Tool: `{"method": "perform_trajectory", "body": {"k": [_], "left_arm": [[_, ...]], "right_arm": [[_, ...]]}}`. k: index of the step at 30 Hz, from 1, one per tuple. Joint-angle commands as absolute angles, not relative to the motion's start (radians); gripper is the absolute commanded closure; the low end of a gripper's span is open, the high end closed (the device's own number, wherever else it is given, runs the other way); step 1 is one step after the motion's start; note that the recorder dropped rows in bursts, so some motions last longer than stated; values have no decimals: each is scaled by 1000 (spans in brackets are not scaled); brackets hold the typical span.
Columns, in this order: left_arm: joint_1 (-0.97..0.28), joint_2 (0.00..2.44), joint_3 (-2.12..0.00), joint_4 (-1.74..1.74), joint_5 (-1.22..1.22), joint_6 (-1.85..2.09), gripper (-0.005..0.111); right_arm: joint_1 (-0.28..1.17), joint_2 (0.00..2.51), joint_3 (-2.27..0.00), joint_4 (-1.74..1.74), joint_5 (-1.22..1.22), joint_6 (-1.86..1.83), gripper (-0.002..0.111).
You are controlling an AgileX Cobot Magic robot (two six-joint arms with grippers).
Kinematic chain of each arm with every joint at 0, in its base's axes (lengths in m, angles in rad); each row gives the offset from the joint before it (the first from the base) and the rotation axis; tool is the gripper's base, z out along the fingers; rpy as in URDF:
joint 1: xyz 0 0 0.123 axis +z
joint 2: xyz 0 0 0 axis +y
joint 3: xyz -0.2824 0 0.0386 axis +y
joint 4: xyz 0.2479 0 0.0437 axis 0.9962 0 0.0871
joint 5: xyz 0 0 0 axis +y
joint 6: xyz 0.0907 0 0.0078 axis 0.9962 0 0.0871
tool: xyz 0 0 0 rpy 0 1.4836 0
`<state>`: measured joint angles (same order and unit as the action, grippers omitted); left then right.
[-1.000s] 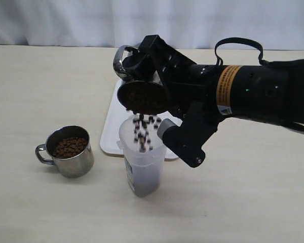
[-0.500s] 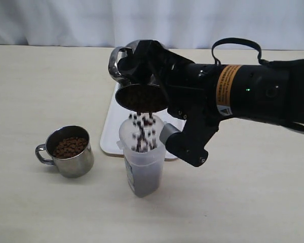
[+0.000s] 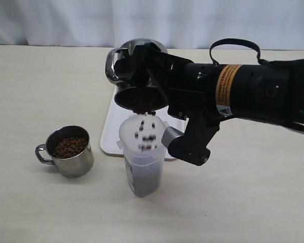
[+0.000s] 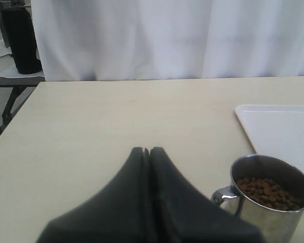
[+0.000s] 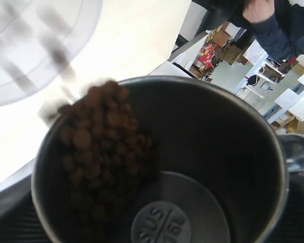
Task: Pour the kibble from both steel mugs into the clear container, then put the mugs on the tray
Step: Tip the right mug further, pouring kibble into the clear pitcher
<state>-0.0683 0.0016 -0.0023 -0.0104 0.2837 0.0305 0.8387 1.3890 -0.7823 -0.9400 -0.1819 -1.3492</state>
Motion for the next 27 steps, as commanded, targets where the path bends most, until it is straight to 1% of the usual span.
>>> {"method": "perform_trajectory", "body": {"k": [1,11,27], "left_arm": [[-66,0,0,-9,279,33,107],[-66,0,0,-9,279,33,107],[-66,0,0,-9,276,33,107]], "right_arm": [[840,1384,-791,-927,-204,-1372,104],[876,1384,-789,-928,-154,-1372,104],[876,1382,-789,-931,-114,-1380,104]]}}
